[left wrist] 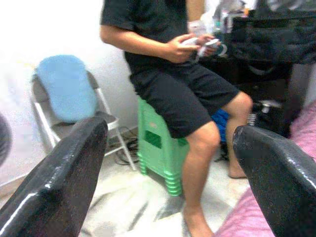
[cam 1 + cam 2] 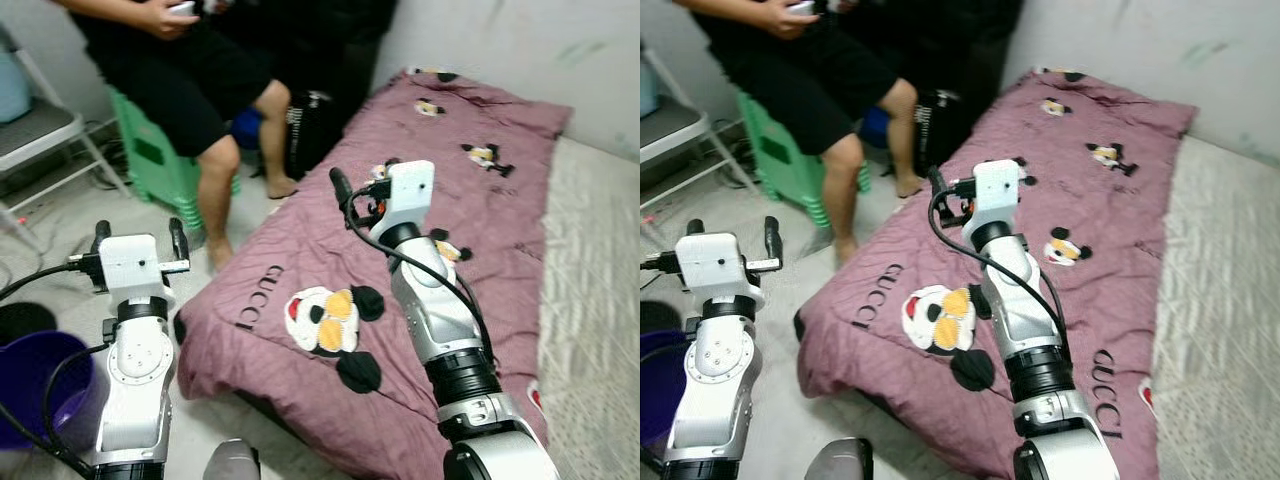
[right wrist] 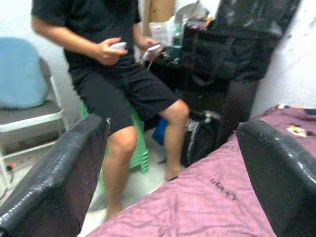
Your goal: Clean up the room
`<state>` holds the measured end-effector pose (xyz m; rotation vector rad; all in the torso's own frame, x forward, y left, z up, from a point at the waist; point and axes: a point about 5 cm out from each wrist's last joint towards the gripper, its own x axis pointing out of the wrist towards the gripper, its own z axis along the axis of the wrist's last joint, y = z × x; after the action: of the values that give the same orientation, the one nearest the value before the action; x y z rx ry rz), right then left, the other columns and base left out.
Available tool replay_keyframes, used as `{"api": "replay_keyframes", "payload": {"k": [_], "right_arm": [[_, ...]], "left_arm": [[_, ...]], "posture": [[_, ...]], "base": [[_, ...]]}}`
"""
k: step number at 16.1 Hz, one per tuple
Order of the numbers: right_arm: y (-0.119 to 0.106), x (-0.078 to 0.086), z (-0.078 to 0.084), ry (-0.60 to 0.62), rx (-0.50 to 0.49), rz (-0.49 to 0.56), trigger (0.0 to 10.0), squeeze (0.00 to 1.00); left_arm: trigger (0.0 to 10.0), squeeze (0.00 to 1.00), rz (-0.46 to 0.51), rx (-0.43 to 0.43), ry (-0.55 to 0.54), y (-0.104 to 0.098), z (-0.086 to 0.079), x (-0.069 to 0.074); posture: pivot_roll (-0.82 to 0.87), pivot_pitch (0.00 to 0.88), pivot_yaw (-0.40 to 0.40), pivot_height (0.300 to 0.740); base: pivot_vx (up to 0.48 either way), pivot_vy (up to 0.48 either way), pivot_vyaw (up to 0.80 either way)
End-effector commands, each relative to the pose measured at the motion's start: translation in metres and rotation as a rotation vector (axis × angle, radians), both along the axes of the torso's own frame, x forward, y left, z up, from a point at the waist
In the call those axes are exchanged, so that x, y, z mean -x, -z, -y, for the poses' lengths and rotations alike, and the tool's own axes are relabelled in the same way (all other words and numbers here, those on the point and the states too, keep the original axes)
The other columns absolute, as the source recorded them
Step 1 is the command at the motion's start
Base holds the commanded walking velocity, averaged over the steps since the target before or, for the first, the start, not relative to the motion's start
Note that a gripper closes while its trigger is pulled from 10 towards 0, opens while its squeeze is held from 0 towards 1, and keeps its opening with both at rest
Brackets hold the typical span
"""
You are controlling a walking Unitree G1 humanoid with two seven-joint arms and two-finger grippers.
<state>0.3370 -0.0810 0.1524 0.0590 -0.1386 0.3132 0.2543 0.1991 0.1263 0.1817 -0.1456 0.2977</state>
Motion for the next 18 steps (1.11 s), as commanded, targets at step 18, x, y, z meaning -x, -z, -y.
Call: {"api": "replay_keyframes", "payload": {"k": [18], "right_arm": [[-0.004,-0.004,0.018,0.067,0.044,0.057,10.0,0.0]], "left_arm": [[10.0,0.0,-0.008,-0.002,0.08,0.002,0.015,-0.014]], "posture": [[0.08,0.0,-0.025,0.74]], "base": [[0.0,0.0,0.79]]}}
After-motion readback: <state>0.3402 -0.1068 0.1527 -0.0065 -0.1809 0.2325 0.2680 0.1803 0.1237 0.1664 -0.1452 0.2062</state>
